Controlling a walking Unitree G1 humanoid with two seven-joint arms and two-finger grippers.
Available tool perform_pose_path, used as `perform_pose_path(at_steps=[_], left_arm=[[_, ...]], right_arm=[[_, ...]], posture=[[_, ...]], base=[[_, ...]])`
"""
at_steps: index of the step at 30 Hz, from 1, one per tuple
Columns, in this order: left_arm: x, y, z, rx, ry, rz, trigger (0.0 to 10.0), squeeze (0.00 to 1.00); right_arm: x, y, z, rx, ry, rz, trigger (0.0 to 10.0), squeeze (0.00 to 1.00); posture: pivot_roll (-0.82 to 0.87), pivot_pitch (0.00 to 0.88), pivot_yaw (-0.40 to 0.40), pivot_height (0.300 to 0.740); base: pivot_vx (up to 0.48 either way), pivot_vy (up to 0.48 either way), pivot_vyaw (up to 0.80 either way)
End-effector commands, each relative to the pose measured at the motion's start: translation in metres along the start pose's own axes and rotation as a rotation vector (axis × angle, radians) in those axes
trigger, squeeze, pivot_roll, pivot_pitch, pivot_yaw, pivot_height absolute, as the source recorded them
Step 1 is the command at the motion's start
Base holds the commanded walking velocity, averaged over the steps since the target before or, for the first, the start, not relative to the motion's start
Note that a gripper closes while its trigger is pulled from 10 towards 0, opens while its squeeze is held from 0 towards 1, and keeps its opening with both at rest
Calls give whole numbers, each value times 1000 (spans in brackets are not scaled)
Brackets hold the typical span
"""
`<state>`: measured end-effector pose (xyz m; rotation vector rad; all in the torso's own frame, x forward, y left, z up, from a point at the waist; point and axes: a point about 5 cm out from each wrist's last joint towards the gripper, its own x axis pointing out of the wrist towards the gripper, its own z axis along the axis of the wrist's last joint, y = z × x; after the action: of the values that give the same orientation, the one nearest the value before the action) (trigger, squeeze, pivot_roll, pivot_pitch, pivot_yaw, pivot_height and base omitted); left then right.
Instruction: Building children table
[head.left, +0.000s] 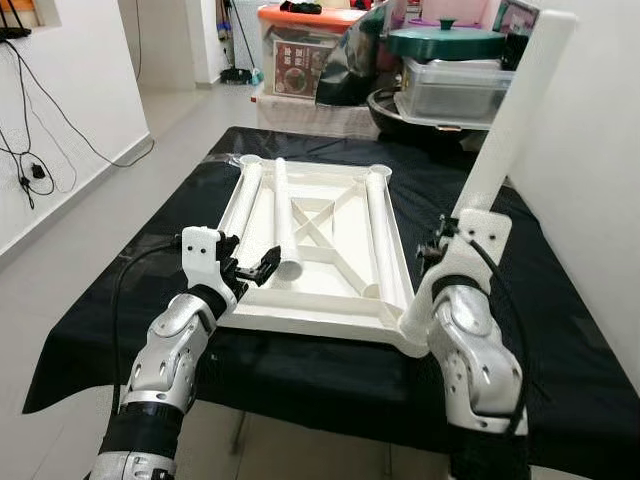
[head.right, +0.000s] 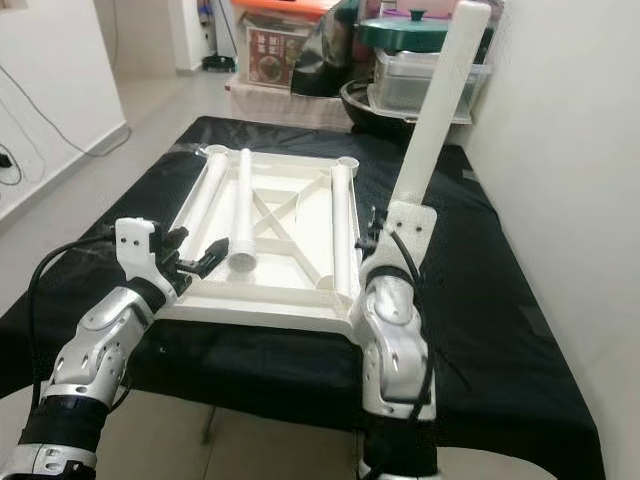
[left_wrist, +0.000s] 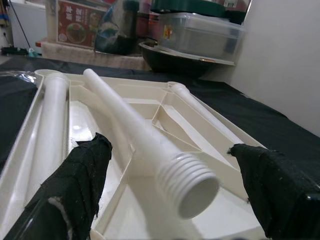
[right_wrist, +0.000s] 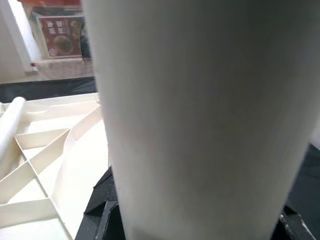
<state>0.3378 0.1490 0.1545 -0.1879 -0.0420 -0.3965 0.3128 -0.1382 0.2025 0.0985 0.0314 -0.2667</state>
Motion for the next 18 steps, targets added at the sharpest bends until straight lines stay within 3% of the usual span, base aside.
perform_pose_path(at_steps=[1, 4, 5, 6, 7, 10, 11, 12, 13, 14, 15, 17, 18], left_arm=[[1, 1, -5, -3, 9, 23, 10000, 0], [0, -1, -6, -7, 10, 20, 10000, 0], [-1, -2, -6, -8, 10, 16, 10000, 0], [-1, -2, -6, -8, 10, 16, 10000, 0], [-2, 1, -8, -2, 21, 11, 10000, 0], [-2, 2, -8, 1, 25, 10, 10000, 0], [-1, 3, -7, 4, 25, 11, 10000, 0], [1, 3, -5, 8, 21, 5, 10000, 0], [1, 3, -5, 8, 21, 5, 10000, 0], [2, 3, -3, 11, 17, 1, 10000, 0], [2, 3, -3, 11, 17, 1, 10000, 0], [5, 6, -2, 19, 17, 3, 10000, 0], [5, 6, -2, 19, 17, 3, 10000, 0]], right_arm=[[-2, 13, -19, 37, 132, 99, 10000, 0], [-4, 13, -14, 55, 94, 133, 10000, 0], [-4, 8, -12, 68, 92, 127, 10000, 1000], [-4, 8, -12, 68, 92, 127, 10000, 1000], [0, -7, -3, 84, 78, 124, 10000, 1000], [2, -11, -1, 90, 74, 126, 10000, 1000], [6, -16, 10, 121, 28, 193, 10000, 0], [6, -17, 28, 171, -58, 337, 10000, 0], [6, -17, 28, 171, -58, 337, 10000, 0], [4, -17, 41, 199, -124, 441, 10000, 0], [4, -17, 41, 199, -124, 441, 10000, 0], [-13, -9, 56, 156, -211, 765, 10000, 0], [-13, -9, 56, 156, -211, 765, 10000, 0]], posture=[[59, 0, -85, 740], [61, 0, -86, 740], [60, 0, -81, 740], [60, 0, -81, 740], [51, 0, -72, 740], [51, 0, -72, 740], [45, 0, -64, 740], [40, 0, -65, 740], [40, 0, -65, 740], [40, 0, -65, 740], [40, 0, -65, 740], [31, 0, -57, 740], [31, 0, -57, 740]], base=[[0, 0, 0], [0, 0, 0], [0, 0, 0], [0, 0, 0], [0, 0, 0], [0, 0, 0], [0, 0, 0], [0, 0, 0], [0, 0, 0], [0, 0, 0], [0, 0, 0], [0, 0, 0], [0, 0, 0]])
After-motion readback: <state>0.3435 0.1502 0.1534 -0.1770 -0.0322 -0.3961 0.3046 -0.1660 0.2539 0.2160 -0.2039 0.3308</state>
